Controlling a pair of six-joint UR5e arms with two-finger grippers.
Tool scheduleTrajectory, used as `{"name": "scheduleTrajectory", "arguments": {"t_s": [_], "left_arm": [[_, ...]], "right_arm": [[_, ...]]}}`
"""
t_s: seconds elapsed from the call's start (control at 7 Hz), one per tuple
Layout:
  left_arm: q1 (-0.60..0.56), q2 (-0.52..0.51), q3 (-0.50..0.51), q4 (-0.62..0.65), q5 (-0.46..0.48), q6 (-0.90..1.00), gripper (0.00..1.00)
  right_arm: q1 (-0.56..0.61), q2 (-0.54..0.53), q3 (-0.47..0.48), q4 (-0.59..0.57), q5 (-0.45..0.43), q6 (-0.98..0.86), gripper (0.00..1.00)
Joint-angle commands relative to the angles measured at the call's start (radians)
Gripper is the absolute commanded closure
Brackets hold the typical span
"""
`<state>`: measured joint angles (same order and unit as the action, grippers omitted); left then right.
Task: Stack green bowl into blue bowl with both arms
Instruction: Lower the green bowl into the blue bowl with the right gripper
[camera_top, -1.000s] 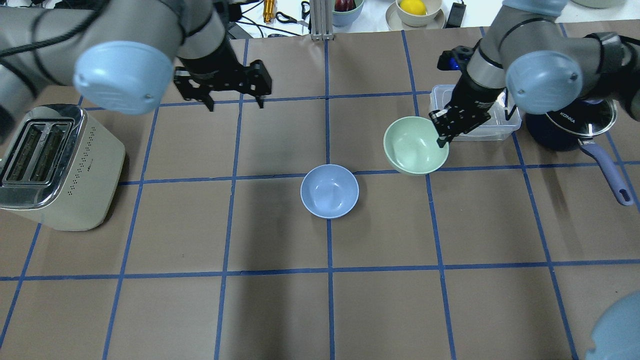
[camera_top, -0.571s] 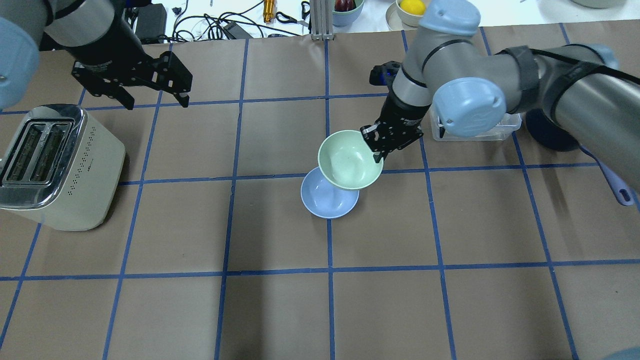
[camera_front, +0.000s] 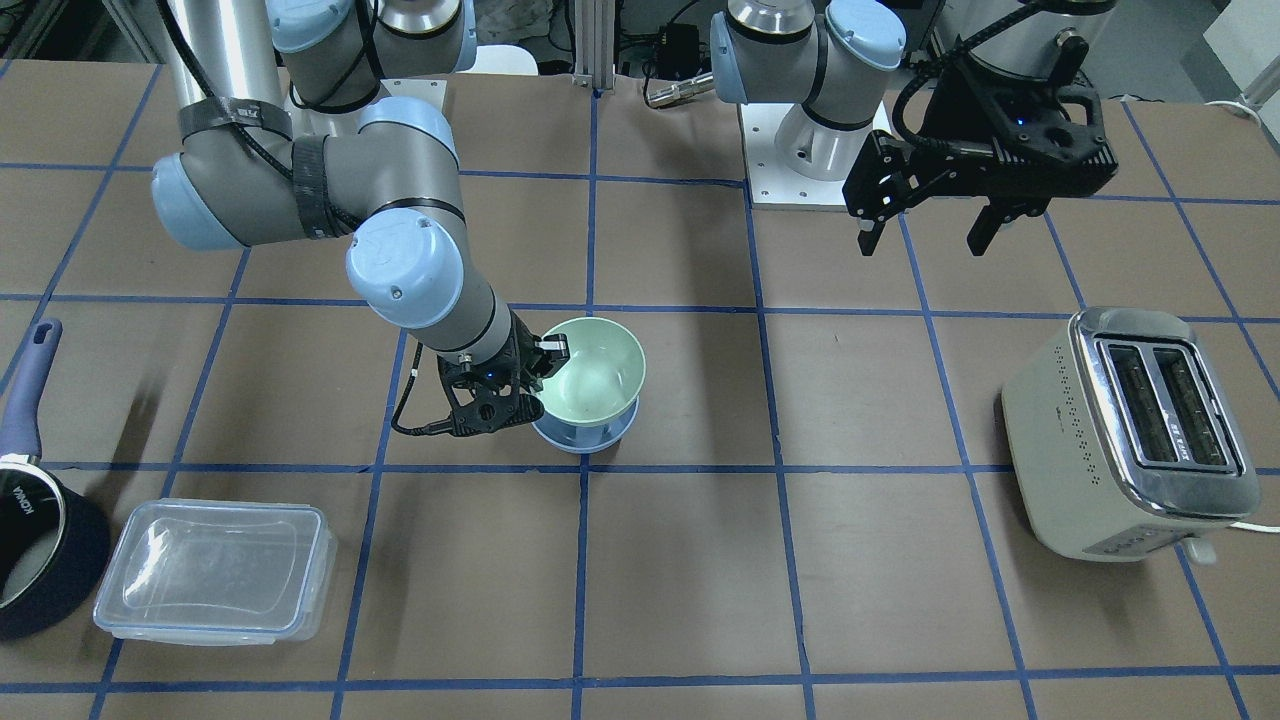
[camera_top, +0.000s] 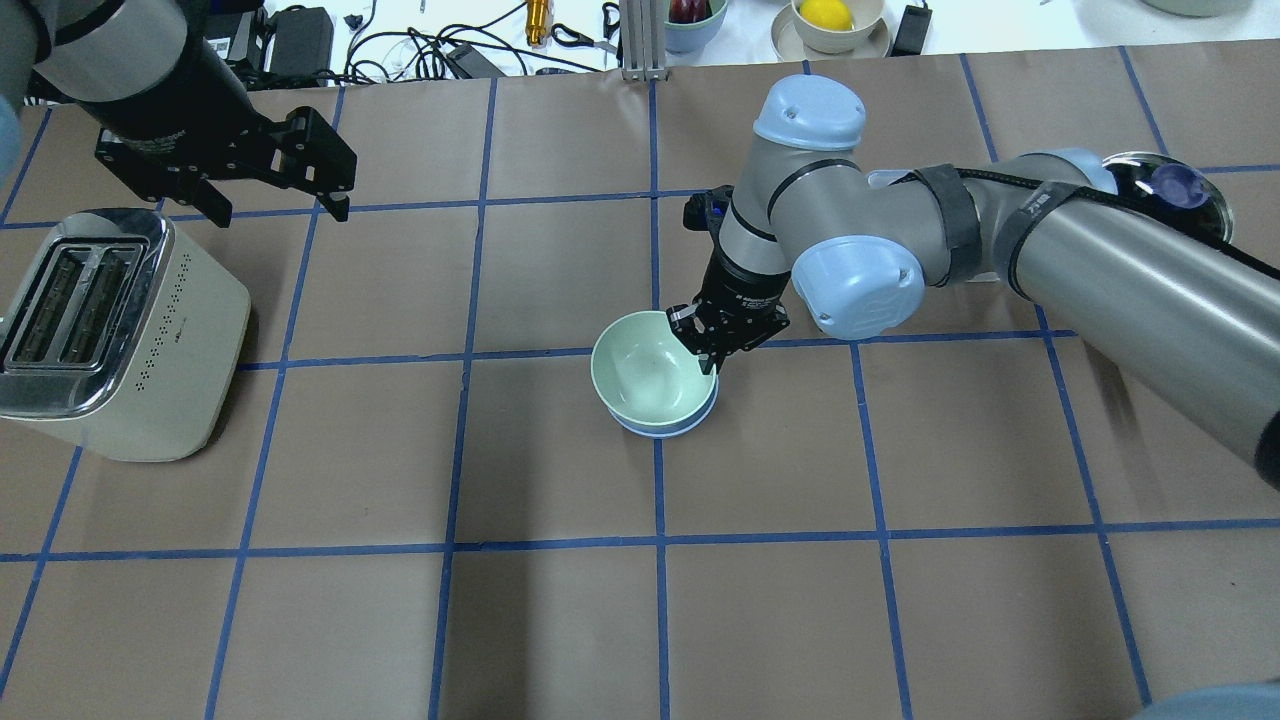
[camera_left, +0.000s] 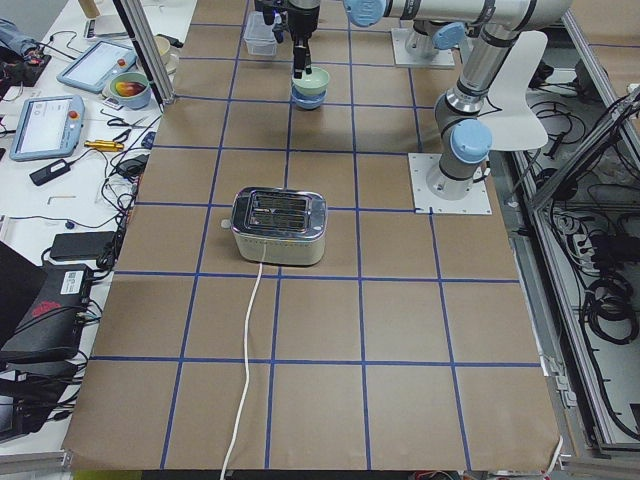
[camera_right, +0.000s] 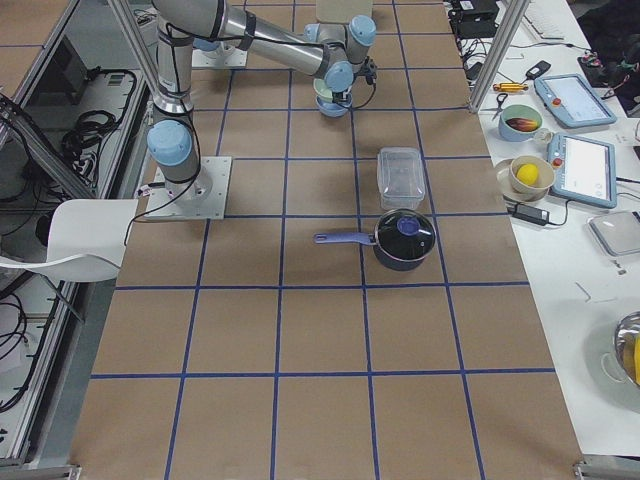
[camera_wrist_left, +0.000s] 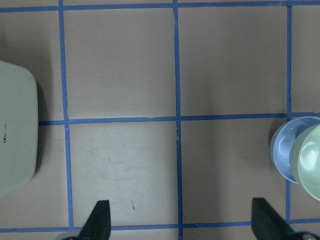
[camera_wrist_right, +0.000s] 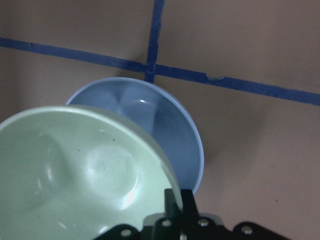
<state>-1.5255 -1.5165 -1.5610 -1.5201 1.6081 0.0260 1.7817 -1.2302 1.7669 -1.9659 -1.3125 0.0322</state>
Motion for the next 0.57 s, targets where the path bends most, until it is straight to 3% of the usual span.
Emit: {"name": "scheduleTrajectory", "arguments": {"t_s": [0.0,0.14,0.29,0.43], "left_arm": [[-0.027,-0.004,-0.005,0.015,0.021,-0.053,0.0],[-0.027,-0.007,-0.005,0.015,0.019,-0.055,0.0],[-0.021,-0.002,-0.004,0.015,0.007,-0.043,0.0],[-0.016,0.001,0.008,0.015,-0.017,-0.032,0.0]], "right_arm": [[0.001,0.003,0.006,-0.018,-0.011,0.009,0.66],[-0.008,0.002,0.0,-0.018,-0.017,0.012,0.01],[-0.016,-0.014,-0.006,-0.012,-0.031,0.014,0.0],[-0.028,-0.043,-0.036,0.005,-0.121,0.012,0.0]]}}
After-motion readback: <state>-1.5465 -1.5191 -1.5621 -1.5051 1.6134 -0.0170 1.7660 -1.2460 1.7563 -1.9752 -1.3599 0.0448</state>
